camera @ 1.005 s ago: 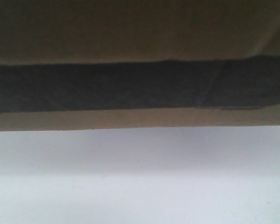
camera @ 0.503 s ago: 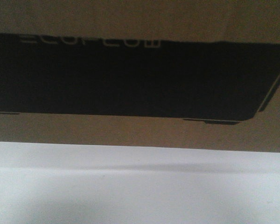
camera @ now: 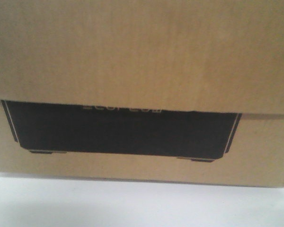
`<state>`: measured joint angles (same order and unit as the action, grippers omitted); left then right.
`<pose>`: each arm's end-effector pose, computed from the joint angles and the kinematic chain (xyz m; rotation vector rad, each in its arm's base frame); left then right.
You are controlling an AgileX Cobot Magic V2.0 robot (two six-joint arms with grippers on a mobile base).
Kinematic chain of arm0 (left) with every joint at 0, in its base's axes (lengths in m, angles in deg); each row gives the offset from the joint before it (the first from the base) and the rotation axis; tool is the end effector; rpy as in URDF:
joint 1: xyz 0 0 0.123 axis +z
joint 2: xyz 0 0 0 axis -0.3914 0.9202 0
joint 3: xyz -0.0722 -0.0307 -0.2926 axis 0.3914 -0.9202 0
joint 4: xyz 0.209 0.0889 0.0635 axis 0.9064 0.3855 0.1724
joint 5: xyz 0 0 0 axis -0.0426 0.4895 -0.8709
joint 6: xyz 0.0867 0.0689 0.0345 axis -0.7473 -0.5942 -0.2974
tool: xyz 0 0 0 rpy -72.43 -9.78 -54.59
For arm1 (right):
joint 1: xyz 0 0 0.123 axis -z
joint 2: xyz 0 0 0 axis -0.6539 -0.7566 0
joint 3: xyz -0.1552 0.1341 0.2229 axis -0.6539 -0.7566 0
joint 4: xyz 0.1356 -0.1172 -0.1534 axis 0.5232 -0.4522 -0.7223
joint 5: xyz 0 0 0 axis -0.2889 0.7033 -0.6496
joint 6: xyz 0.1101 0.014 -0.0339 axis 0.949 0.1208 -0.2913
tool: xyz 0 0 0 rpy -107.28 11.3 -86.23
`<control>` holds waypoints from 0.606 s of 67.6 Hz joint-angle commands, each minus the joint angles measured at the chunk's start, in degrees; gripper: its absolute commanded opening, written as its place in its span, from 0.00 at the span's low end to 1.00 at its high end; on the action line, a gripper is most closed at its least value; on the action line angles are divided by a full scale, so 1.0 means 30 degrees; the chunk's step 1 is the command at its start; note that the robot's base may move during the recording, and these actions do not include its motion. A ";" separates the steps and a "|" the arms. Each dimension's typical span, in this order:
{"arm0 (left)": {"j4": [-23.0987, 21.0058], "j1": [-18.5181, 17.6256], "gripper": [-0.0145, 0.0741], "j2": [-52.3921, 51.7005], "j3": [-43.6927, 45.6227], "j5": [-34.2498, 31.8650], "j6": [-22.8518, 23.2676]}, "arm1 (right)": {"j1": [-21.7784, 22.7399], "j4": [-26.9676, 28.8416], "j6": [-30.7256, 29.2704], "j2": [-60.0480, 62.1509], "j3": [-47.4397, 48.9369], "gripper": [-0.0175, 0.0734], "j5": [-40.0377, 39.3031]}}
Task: Grab box from left shelf to table start
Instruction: 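Lower the box with both grippers onto the white table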
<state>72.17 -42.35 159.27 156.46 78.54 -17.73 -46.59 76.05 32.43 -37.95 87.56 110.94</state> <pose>0.2575 -0.0713 0.3836 0.0989 2.5012 -0.0309 0.2668 0.0379 0.3638 -0.1660 2.5815 0.1581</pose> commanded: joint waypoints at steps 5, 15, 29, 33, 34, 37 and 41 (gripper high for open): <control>-0.1014 0.0999 0.06 0.0746 0.0762 -0.2224 -0.0162 | -0.0078 0.1483 -0.0866 -0.0403 0.0775 0.26 -0.1908; -0.1998 0.1772 0.06 0.1847 0.0762 -0.2445 -0.0991 | -0.0078 0.1183 -0.0864 -0.0860 0.0775 0.26 -0.2106; -0.4361 0.3000 0.06 0.3040 0.0762 -0.2662 -0.3036 | -0.0078 0.0718 -0.0864 -0.0902 0.0775 0.26 -0.2114; -0.4675 0.3208 0.06 0.3157 0.0762 -0.2662 -0.3280 | -0.0078 0.0717 -0.0864 -0.0902 0.0775 0.26 -0.2034; -0.4769 0.3257 0.06 0.3158 0.0762 -0.2674 -0.3442 | -0.0078 0.0692 -0.0864 -0.0902 0.0775 0.26 -0.1984; -0.5005 0.3350 0.06 0.3185 0.0762 -0.2710 -0.3641 | -0.0078 0.0653 -0.0864 -0.0902 0.0775 0.26 -0.1931; -0.5268 0.3519 0.06 0.3185 0.0762 -0.2719 -0.4213 | -0.0078 0.0632 -0.0864 -0.0902 0.0775 0.28 -0.1819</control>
<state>58.96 -32.53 169.71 157.56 75.65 -29.01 -46.59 76.60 31.81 -42.68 88.07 106.65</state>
